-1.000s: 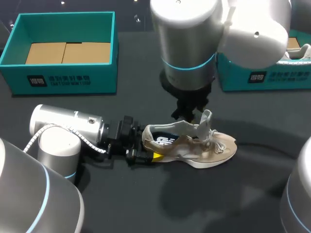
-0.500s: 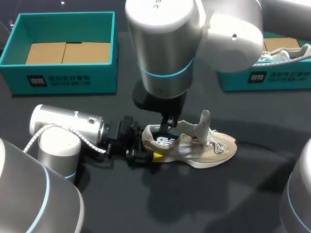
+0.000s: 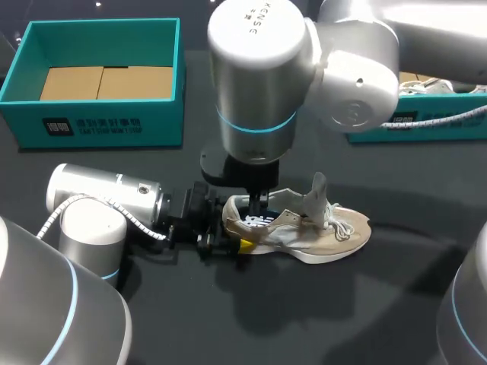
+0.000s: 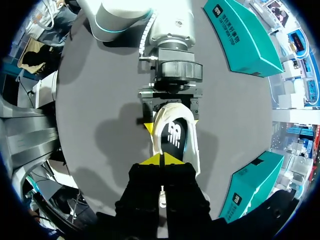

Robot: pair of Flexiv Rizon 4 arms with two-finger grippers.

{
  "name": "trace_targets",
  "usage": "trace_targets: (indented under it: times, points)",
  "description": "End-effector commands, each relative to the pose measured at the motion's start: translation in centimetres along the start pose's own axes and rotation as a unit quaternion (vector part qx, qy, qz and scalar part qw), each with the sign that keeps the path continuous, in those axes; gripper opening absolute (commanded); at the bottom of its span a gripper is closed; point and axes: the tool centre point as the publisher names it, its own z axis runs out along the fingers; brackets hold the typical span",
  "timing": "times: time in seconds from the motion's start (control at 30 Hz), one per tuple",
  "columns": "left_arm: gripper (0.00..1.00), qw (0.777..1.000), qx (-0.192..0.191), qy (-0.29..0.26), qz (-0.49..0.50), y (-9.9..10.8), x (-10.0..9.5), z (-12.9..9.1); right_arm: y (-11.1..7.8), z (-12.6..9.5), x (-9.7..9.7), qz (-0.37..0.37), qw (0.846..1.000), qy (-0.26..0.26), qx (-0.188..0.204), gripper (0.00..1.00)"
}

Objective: Take the shoe out of the shoebox, open the shoe tongue, remove and reinsert the insole, then place the shoe into the shoebox

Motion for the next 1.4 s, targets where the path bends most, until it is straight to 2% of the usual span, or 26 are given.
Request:
trace_targets:
  times: [0.03, 0.17, 0.43, 0.57, 0.63, 0.93, 1.17, 1.4]
  points:
    - [0.0, 1.0, 0.0, -0.001, 0.0, 0.2, 0.1, 0.1, 0.0, 0.2, 0.0, 0.0, 1.0, 0.0, 0.0, 0.0]
    - [0.0, 1.0, 0.0, -0.001, 0.0, 0.2, 0.1, 0.1, 0.0, 0.2, 0.0, 0.0, 1.0, 0.0, 0.0, 0.0]
    - [0.0, 1.0, 0.0, -0.001, 0.0, 0.2, 0.1, 0.1, 1.1, 3.8, -0.5, -0.019, 0.999, 0.017, -0.024, 0.0]
    - [0.0, 1.0, 0.0, -0.001, 0.0, 0.2, 0.1, 0.1, 1.3, 4.8, -0.7, -0.022, 0.999, 0.018, -0.017, 0.0]
    - [0.0, 1.0, 0.0, -0.001, 0.0, 0.2, 0.1, 0.1, 0.8, 4.7, -0.7, -0.008, 1.0, 0.014, -0.021, 0.0]
    - [0.0, 1.0, 0.0, -0.001, 0.0, 0.2, 0.1, 0.1, 0.8, 4.7, -0.7, -0.008, 1.0, 0.014, -0.021, 0.0]
    - [0.0, 1.0, 0.0, -0.001, 0.0, 0.2, 0.1, 0.1, 1.1, 7.5, -2.0, -0.018, 0.999, 0.023, -0.031, 0.0]
    - [0.0, 1.0, 0.0, -0.001, 0.0, 0.2, 0.1, 0.1, 0.8, 9.1, -2.7, -0.024, 0.999, 0.03, -0.03, 0.0]
